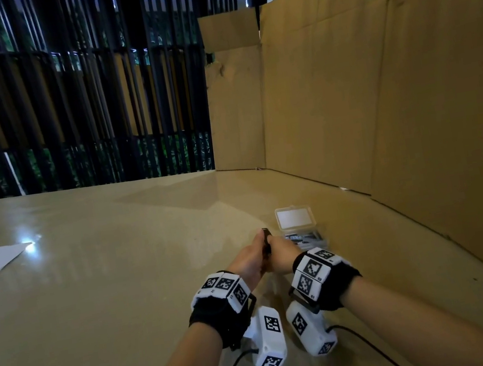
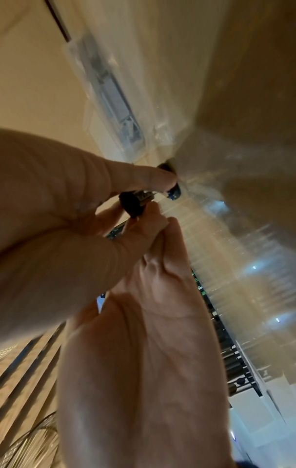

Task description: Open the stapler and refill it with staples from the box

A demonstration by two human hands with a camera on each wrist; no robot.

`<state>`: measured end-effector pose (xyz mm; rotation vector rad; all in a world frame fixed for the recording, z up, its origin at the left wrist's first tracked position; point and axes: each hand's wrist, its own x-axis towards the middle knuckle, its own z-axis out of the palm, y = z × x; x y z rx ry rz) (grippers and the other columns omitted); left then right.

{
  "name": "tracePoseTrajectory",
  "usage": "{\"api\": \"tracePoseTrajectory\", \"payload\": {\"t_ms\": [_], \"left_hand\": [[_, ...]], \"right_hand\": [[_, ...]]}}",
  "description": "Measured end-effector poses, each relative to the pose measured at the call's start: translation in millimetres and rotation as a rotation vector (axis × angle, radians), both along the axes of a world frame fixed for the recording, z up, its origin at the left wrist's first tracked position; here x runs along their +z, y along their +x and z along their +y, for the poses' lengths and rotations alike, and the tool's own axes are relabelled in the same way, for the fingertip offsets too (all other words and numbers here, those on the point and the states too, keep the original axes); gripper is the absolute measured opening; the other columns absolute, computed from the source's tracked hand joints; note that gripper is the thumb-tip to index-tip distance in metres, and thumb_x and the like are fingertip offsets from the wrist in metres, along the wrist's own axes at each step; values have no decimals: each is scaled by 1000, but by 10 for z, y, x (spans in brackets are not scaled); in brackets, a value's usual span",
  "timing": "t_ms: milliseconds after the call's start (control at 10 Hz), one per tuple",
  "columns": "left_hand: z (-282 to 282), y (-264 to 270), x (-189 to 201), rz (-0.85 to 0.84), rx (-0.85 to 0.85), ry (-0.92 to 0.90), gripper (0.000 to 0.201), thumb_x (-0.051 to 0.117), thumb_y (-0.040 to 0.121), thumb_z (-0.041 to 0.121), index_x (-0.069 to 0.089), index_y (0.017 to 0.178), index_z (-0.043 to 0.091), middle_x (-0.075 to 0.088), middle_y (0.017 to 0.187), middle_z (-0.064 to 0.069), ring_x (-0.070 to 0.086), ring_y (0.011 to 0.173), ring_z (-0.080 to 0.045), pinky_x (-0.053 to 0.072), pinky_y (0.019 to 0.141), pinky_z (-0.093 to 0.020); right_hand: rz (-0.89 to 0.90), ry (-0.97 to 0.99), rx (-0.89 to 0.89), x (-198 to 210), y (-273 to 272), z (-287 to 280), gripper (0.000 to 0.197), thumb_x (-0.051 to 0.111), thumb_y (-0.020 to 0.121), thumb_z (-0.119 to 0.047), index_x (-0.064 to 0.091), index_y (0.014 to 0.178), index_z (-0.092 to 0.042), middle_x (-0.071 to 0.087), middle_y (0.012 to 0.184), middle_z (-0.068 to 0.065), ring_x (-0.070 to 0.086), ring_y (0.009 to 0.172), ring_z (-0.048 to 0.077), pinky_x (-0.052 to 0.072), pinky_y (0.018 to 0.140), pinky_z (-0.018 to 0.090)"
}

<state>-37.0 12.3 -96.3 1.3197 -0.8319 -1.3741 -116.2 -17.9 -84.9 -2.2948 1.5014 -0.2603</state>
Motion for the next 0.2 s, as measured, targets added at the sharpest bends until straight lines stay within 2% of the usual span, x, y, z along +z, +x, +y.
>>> {"api": "tracePoseTrajectory", "payload": {"t_ms": [100,200], "left_hand": [[36,18,11,-73,-18,4,80,24,93,57,34,144,-3,46,144,-17,44,134,-27,33,113,-35],[90,59,39,-137,-8,22,71,19,98,50,31,145,-2,45,145,-15,42,135,-23,33,102,-30]], "right_hand": [[12,23,42,53,-49,41,33,54,88,-14,51,118,0,61,117,18,58,108,32,42,76,30],[-23,-19,70,133,-160,14,31,53,86,-9,57,115,0,63,116,20,59,108,33,46,79,33]]}}
